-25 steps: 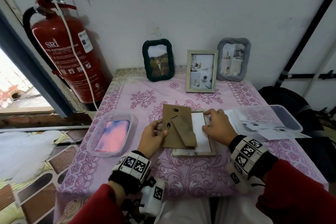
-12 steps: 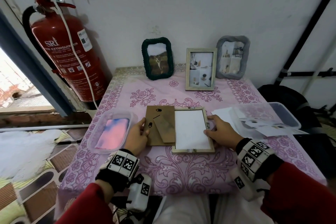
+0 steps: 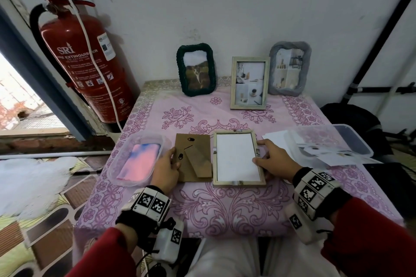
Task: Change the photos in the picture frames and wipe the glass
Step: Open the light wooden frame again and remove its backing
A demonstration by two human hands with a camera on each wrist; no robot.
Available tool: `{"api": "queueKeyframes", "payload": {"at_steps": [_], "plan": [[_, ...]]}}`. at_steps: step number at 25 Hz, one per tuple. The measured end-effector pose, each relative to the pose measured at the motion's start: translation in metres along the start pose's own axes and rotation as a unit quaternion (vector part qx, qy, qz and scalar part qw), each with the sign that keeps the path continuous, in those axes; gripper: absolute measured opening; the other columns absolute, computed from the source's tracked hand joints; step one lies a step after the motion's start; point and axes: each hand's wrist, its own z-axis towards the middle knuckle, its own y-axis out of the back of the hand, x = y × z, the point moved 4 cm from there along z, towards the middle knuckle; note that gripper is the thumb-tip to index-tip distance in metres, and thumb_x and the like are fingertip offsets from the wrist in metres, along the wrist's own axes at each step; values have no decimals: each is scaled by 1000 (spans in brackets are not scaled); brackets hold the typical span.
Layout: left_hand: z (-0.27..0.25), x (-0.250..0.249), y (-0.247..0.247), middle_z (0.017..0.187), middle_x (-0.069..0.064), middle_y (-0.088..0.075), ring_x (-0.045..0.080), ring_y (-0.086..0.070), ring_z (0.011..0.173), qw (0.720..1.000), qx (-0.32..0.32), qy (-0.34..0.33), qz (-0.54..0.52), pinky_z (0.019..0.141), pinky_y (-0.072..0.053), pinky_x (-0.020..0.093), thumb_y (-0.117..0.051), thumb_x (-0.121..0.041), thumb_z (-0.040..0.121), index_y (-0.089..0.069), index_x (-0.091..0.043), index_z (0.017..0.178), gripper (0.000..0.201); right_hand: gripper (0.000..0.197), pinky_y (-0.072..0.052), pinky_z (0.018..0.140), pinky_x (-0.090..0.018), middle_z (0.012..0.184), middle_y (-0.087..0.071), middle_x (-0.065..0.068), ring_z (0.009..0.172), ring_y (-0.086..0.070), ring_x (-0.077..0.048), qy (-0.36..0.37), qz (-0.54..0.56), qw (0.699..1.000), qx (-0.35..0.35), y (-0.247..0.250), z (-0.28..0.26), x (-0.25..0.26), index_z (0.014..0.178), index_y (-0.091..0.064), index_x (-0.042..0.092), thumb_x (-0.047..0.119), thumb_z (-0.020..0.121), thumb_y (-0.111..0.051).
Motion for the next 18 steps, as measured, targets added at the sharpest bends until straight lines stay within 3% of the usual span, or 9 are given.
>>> {"api": "queueKeyframes", "payload": {"at_steps": [4,7,10,12,13,15,18], "plan": [[-10,-10,0,126,24,-45,34,-43,120,995,-4,-39,92,104,-33,30,-42,9,87,-42,-5,136,51,53,-50,50,-27,73,-50,0,55,-56,-20,-3,12,1000,1,0,1,-2,136,-34,11,13,89,-58],[-17,-23,-6,133,21,-38,30,-31,132,989,-11,-89,114,107,-26,26,-41,19,74,-48,-3,130,61,53,-46,46,-24,73,-49,1,55,-55,-16,-2,13,1000,3,-1,2,-2,136,-34,11,13,89,-59],[-14,-41,-15,134,16,-44,28,-41,126,986,-17,-132,96,100,-26,15,-45,15,77,-51,-3,128,54,53,-43,45,-20,73,-47,3,56,-54,-14,-2,10,1000,4,-1,4,-4,137,-34,11,14,89,-58],[-7,-58,-25,129,10,-52,23,-48,120,979,14,-182,89,93,-27,11,-54,1,84,-51,-7,128,45,54,-42,47,-19,73,-46,5,58,-52,-12,-1,7,1000,5,-1,5,-4,137,-34,11,14,89,-59],[-2,-66,-31,130,8,-53,21,-48,120,972,42,-207,105,94,-30,14,-59,-10,86,-50,-10,130,45,54,-42,49,-19,72,-45,6,60,-52,-13,1,5,1000,5,-1,5,-4,137,-34,10,15,89,-59],[9,-76,-44,140,5,-46,21,-42,129,943,107,-245,198,106,-30,25,-65,-35,83,-41,-13,137,63,55,-44,52,-20,72,-44,7,67,-53,-18,5,3,1000,6,-2,4,-2,138,-33,10,15,89,-59],[25,-79,-59,157,4,-14,22,-7,146,864,205,-261,379,118,-1,39,-64,-65,70,-15,-14,148,105,54,-50,72,-32,71,-40,10,83,-53,-19,11,0,1000,4,-1,3,-2,138,-33,10,15,89,-58]]}}
